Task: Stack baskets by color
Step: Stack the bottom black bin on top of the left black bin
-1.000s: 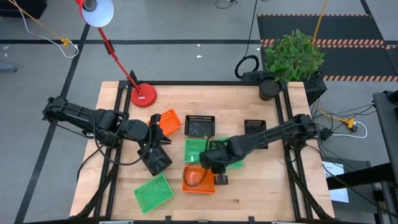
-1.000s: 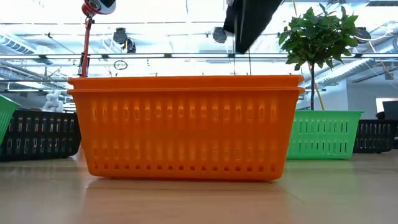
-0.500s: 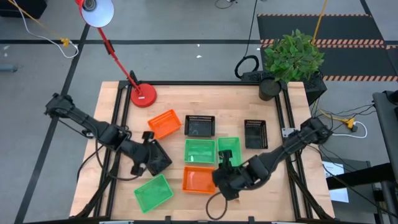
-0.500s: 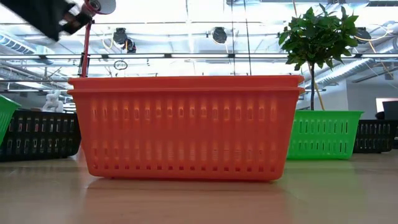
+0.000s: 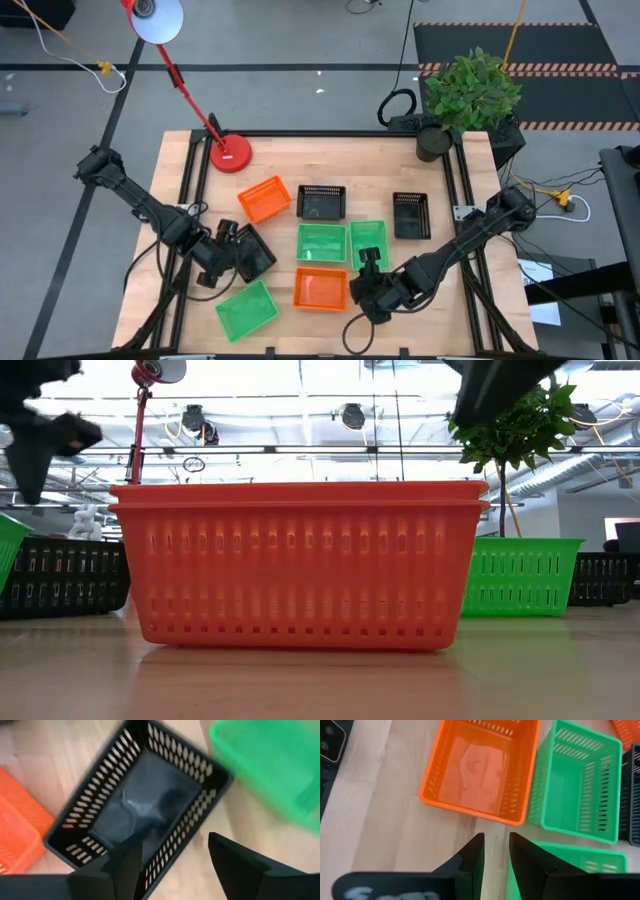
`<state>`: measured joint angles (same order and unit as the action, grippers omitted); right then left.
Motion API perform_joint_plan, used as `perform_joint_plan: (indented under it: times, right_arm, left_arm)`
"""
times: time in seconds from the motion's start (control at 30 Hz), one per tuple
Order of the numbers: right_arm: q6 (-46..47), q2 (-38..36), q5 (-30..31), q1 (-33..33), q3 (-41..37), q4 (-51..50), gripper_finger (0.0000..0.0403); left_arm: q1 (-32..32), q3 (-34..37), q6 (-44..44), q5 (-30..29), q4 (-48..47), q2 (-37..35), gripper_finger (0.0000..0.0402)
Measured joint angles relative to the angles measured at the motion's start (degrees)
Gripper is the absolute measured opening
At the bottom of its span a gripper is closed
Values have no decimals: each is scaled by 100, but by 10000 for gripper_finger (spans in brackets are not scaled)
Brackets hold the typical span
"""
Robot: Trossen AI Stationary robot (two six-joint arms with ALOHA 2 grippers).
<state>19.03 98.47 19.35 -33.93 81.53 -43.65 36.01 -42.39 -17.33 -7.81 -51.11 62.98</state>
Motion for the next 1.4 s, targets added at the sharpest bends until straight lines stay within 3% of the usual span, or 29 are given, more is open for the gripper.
perform_joint_plan:
  times: [0.17,0.4,0.67,1.0,1.1,1.27,1.4]
  right_arm:
    - [-38,-531,-9,-13,-727,786,86]
    - [-240,-1497,0,-11,-1997,2252,86]
    - [-192,-2479,-9,-26,-3239,3282,86]
    - [-81,-2793,0,-28,-3509,3319,86]
    - [-82,-2793,2,-28,-3509,3320,86]
    - [-72,-2793,2,-28,-3509,3319,86]
    - [-69,-2793,2,-28,-3509,3369,86]
  left_arm:
    - [95,277,198,-7,-27,1,227]
    - [94,273,207,-22,-3,7,174]
    - [94,271,205,-52,-6,562,139]
    - [94,268,222,-17,-8,980,130]
    - [94,268,224,-13,-7,997,104]
    - [94,268,291,121,8,992,24]
    - [102,264,347,199,24,986,19]
